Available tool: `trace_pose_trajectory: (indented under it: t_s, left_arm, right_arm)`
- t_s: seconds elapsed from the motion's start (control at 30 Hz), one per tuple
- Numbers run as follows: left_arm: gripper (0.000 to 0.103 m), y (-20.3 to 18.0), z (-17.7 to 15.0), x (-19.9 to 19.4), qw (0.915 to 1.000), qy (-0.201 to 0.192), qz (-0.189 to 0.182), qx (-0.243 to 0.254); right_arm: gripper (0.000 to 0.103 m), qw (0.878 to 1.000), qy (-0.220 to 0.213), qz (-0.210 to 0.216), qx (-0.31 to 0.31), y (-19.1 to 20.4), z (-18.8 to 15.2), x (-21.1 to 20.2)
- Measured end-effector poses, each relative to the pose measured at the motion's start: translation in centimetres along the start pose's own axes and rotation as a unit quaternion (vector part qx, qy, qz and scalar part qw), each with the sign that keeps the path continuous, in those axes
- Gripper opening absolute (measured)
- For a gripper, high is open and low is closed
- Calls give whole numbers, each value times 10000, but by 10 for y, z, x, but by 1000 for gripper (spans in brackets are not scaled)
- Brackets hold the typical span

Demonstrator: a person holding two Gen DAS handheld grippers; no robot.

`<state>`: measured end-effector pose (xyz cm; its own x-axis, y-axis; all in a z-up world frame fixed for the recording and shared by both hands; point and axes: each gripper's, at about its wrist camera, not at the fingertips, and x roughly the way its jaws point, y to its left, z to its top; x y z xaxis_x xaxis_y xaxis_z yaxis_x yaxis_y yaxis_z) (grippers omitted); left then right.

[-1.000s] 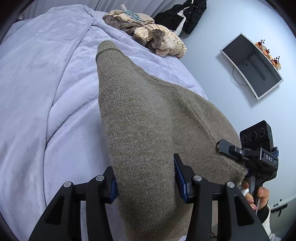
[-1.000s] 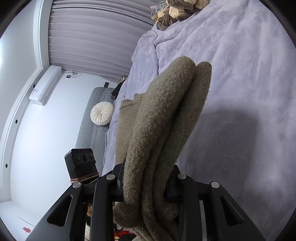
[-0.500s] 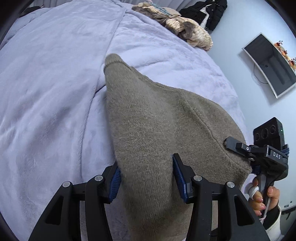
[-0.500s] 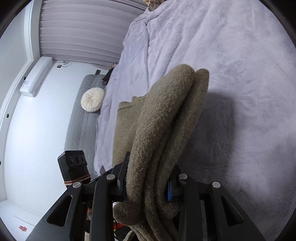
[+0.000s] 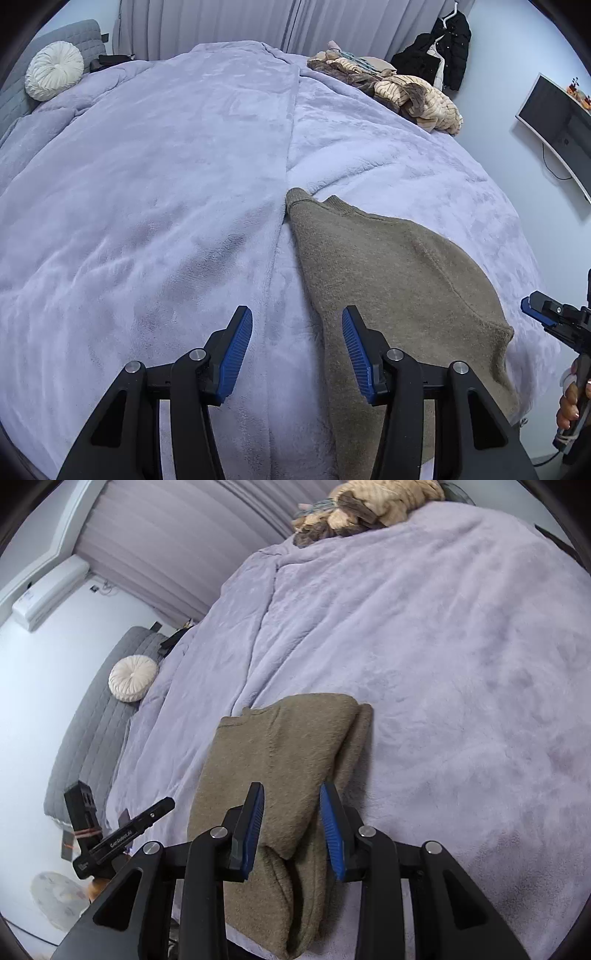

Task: Fold small clothes
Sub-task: 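Release the sweater and lift the right gripper away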

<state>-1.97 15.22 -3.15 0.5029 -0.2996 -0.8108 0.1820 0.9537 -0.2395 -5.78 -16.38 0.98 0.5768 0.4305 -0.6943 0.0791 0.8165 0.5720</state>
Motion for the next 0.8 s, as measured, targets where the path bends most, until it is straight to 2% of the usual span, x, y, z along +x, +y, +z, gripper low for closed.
trace_pose_trajectory:
  t_s: [0.17,0.33,0.47,0.63,0.8]
  left_arm:
    - [52,-28,-13,7,9994,143,122,299]
    - [53,-39,-29,12,9987,156,205,437]
    - [53,-40,-34,12,9987,163,205,443]
    - [54,-41,-36,12,9989,191,148,404]
    - [54,-43,-35,11,9985,173,256,451]
  right_arm:
    - [35,9936,-39,-378,-1061,48,-14,3]
    - [35,9824,188,-869,-1641,65,-34,19]
    - [35,9808,373,-1181,-1507,42,-44,31]
    - [35,9885,599,-1127,-811,-2,-55,39]
    - [38,9887,590,-1142,-766,-5,-65,29]
